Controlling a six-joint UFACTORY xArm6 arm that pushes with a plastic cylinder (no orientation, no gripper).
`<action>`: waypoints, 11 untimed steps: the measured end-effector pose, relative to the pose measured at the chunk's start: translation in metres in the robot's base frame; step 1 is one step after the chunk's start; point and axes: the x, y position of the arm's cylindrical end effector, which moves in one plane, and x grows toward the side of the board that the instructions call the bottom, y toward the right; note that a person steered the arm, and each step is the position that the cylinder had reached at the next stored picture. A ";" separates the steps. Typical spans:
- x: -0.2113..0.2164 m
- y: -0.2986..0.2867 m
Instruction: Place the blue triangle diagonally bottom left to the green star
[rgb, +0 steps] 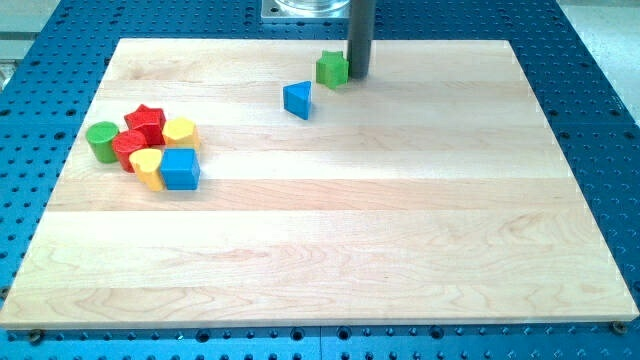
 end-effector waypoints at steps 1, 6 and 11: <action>0.028 -0.035; 0.018 -0.095; -0.004 -0.224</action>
